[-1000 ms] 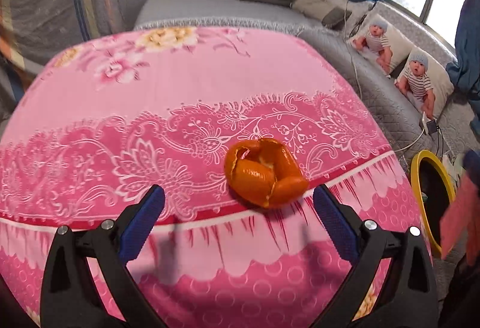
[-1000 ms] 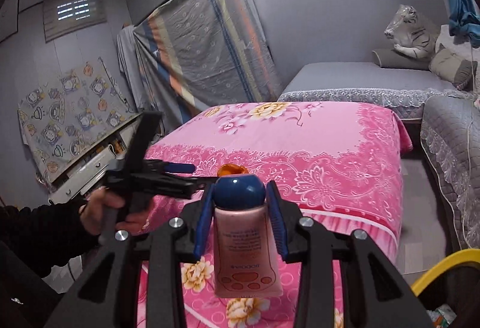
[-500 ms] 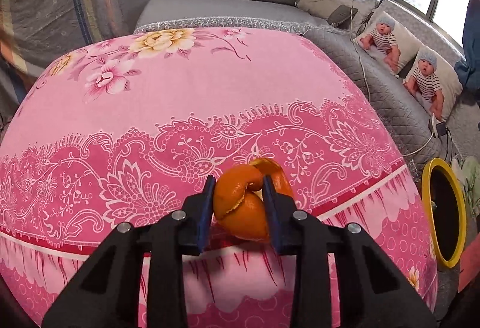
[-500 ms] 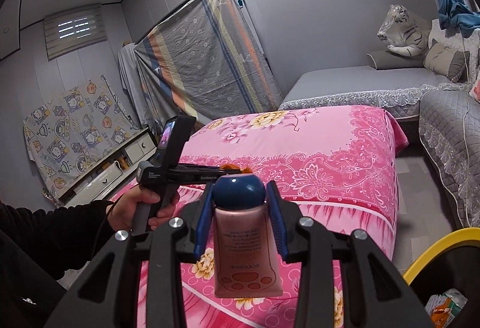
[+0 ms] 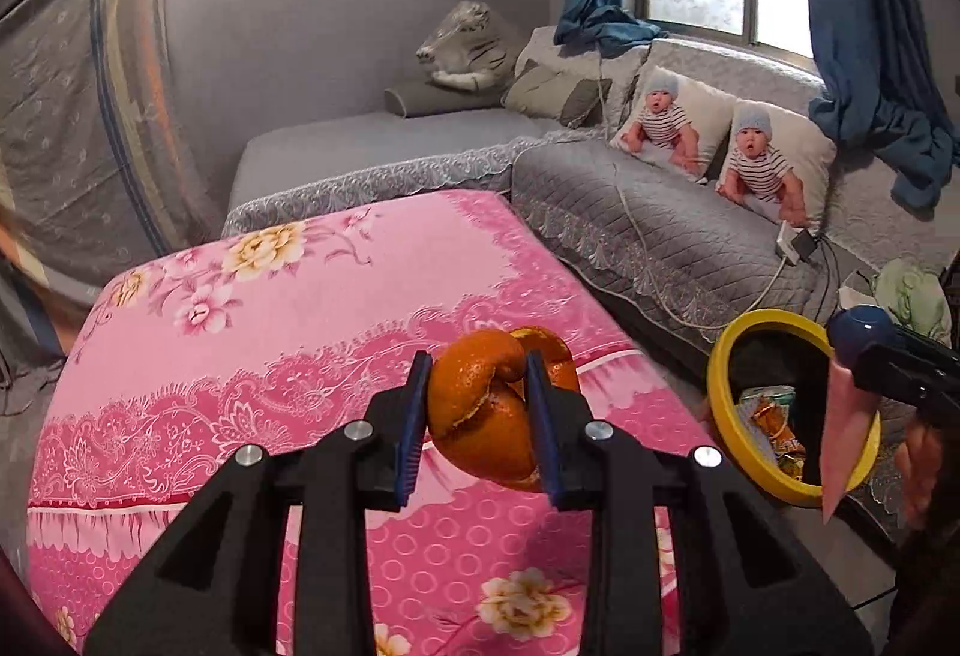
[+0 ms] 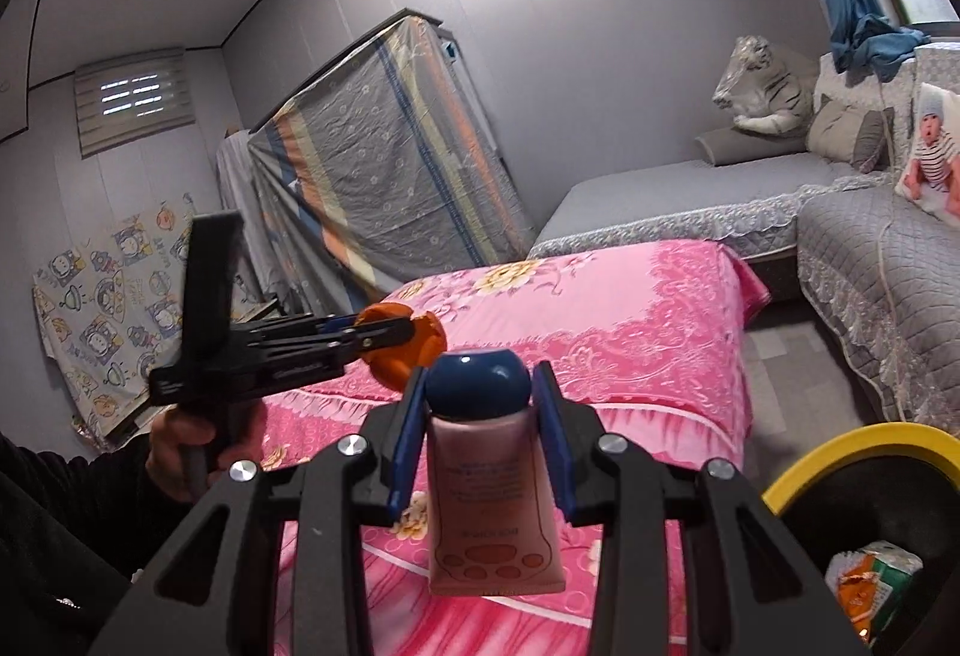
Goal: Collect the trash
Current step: 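Carry the orange peel and lotion bottle over the yellow bin and open both grippers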
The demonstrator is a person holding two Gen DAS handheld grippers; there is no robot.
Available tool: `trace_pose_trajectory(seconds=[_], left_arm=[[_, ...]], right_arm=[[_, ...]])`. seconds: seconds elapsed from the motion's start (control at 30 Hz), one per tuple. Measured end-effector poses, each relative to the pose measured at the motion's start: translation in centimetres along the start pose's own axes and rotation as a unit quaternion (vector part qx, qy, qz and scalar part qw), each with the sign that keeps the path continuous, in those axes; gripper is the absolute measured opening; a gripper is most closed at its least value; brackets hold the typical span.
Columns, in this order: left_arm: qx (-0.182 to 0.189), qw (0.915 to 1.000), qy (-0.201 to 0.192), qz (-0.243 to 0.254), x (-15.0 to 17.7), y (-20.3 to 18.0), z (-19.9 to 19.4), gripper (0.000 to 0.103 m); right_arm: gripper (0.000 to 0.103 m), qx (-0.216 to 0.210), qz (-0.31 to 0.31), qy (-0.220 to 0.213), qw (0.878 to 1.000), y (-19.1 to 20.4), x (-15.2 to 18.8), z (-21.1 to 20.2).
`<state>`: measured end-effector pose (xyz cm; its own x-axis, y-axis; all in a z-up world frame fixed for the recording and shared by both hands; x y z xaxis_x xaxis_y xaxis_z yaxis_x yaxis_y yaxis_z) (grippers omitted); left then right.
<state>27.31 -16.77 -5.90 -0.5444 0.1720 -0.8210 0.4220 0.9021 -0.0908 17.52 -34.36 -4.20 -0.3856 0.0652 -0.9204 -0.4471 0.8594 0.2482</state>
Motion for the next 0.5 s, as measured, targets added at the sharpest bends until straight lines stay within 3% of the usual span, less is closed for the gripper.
trace_pose_trajectory(seconds=[0.2,0.37,0.5], left_arm=[[0.044,0.9975,-0.035,0.043,-0.9,-7.2,-2.3,0.029],[0.075,0.9938,-0.045,0.069,-1.0,-12.7,-2.9,0.029],[0.106,0.9898,-0.040,0.085,-0.8,-16.8,-2.4,0.029]], right_arm=[[0.033,0.062,0.025,-0.030,0.997,-3.2,-0.1,-4.8],[0.033,0.155,0.038,-0.056,0.986,-6.6,0.1,-9.0],[0.033,0.204,0.069,-0.056,0.975,-9.9,1.0,-11.4]])
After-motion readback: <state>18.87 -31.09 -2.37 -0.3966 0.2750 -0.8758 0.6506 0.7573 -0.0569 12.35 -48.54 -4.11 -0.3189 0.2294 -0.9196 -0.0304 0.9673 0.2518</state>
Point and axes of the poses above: each gripper's, at about its wrist camera, not at the fingertips, and z roughly the way its jaws point, y to its left, x to its underside, the point moved 9 cm from there along z, roughly the way its jaws point, and after that the axes turned 8 degrees about -z, right-handed, at the moved point
